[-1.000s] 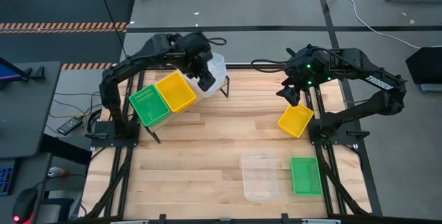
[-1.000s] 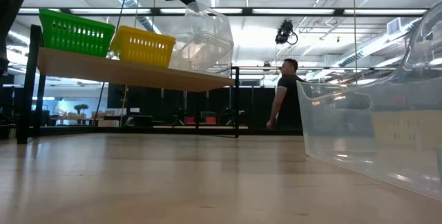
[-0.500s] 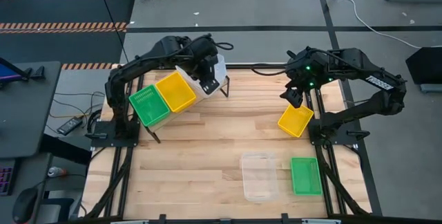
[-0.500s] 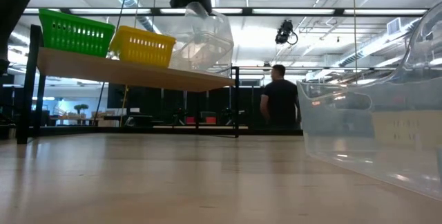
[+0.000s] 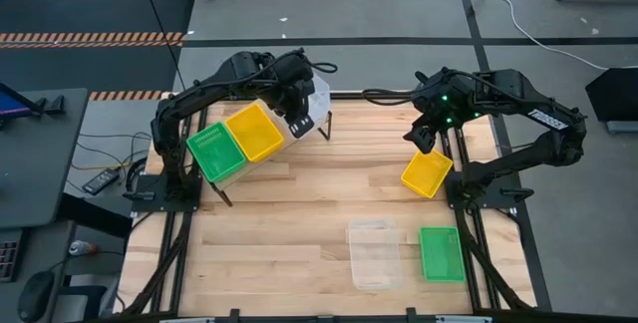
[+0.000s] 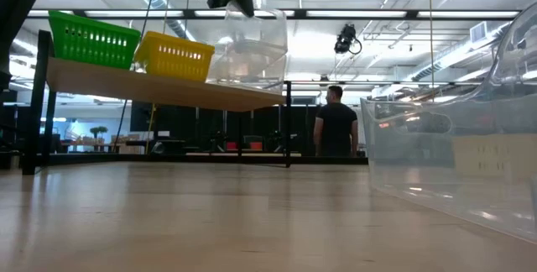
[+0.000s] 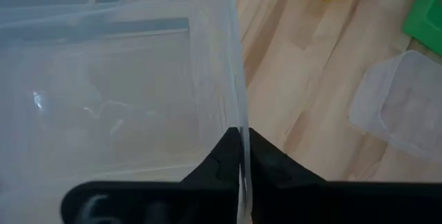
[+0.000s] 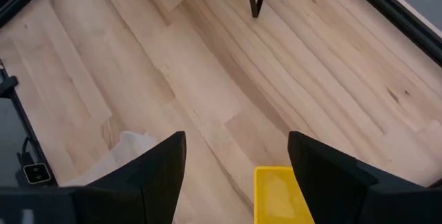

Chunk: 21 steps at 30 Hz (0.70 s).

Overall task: Stack baskets on shelf by color
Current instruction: Stack the top transparent bin on top of the other transparent bin on the shelf

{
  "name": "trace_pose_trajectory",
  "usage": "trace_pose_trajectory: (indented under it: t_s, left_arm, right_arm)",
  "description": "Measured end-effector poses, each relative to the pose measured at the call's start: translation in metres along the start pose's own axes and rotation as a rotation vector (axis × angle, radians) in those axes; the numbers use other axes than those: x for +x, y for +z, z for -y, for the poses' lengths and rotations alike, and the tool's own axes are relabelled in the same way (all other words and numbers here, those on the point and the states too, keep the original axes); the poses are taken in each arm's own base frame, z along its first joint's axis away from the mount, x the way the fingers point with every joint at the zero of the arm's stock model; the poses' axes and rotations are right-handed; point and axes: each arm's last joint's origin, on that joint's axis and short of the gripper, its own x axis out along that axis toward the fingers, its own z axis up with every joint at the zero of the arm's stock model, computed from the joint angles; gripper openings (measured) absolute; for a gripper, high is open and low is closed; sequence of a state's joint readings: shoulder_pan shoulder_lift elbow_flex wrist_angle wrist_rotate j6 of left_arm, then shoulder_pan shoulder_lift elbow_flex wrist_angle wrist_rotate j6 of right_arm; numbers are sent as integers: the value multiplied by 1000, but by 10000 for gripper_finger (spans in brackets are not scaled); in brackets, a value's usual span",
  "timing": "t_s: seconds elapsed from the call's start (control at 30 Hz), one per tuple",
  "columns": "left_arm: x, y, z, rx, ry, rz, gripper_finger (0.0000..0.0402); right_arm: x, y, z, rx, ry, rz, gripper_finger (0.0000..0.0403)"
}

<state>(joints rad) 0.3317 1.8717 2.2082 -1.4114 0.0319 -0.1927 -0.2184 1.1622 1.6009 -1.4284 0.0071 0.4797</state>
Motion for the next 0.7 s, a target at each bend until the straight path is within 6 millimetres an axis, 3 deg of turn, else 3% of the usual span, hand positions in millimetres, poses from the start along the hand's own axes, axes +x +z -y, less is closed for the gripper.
trace_pose_trajectory:
  t_s: [0.47,0.7]
  left_arm:
    - [0,-3,-2,25,45,-30,14]
    - [3,-4,-2,25,50,-40,43]
  right_arm:
    - [0,0,0,1,1,2,260]
    - [0,0,0,0,1,2,260]
